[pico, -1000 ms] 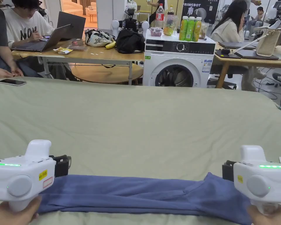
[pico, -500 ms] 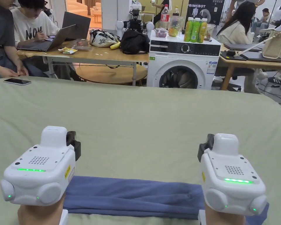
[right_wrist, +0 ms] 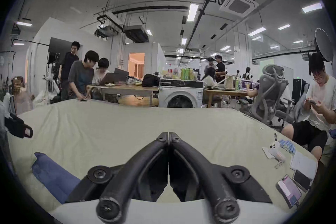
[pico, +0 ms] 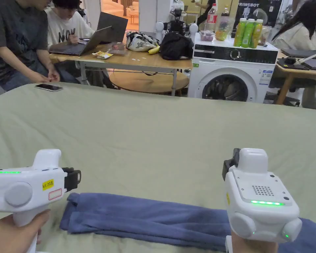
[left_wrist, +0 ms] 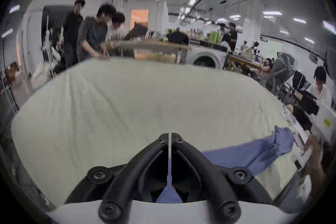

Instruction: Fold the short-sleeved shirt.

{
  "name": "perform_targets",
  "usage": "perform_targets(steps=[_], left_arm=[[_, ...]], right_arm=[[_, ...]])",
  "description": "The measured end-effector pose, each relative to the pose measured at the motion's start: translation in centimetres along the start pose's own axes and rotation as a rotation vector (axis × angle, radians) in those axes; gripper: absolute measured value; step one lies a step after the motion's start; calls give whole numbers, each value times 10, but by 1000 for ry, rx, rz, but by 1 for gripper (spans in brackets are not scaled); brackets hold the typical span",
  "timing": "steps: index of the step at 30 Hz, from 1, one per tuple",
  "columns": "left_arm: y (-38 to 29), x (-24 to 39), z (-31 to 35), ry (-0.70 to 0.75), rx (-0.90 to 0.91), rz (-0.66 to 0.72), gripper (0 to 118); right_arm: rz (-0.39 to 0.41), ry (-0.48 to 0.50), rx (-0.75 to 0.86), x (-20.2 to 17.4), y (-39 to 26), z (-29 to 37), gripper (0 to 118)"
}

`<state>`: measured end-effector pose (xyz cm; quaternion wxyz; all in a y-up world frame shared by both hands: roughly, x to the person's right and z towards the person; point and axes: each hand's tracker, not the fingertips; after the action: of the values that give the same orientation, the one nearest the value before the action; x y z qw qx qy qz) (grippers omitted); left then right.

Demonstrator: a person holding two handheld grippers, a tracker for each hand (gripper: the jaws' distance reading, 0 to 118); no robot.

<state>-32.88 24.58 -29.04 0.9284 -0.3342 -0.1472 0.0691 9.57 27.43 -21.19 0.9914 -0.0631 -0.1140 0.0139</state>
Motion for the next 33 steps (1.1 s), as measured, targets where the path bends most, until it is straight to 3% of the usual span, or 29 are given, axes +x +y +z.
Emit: perform_targets(steps=[3,5,7,8,11,14,18,22,24,26,27,28,29,33], left_arm=[[-7,-37,-8,-115,-133,172,0],[-12,-59,-16,-223,-209,301,20],[-17,-78,-24,-277,-260,354,58],[-19,-83,-28,-263,-267,350,60],[-24,-98,-45,-268,-314,367,60],[-40,-104,-60,-431,-419,487,60],[-51,-92,-70,-593,-390,670,60],[-55,-71,-82,-690,-396,649,60],[-55,-60,-83,-672,-395,606,60],[-54,-47,-78,-609,-422,558,46],[-56,-45,-75,-547,-428,537,34],[-58,-44,-72,-520,-418,532,13],[-54,-54,-78,-569,-403,569,7],[-45,-73,-86,-523,-361,523,3]], right_arm=[[4,36,-32,-15,-2,-6,0],[11,69,-54,-24,-7,-10,0],[20,104,-63,-32,-12,-11,0],[35,102,-70,-37,-15,-12,0],[43,126,-89,-43,-21,-14,0],[47,134,-105,-47,-25,-16,0],[57,143,-120,-47,-27,-18,0],[50,140,-127,-45,-27,-20,0],[49,138,-130,-44,-27,-20,0],[52,135,-134,-42,-27,-21,0],[52,134,-137,-40,-27,-22,0],[52,135,-138,-39,-27,-22,0],[52,135,-139,-38,-27,-22,0],[54,129,-139,-33,-25,-21,0]])
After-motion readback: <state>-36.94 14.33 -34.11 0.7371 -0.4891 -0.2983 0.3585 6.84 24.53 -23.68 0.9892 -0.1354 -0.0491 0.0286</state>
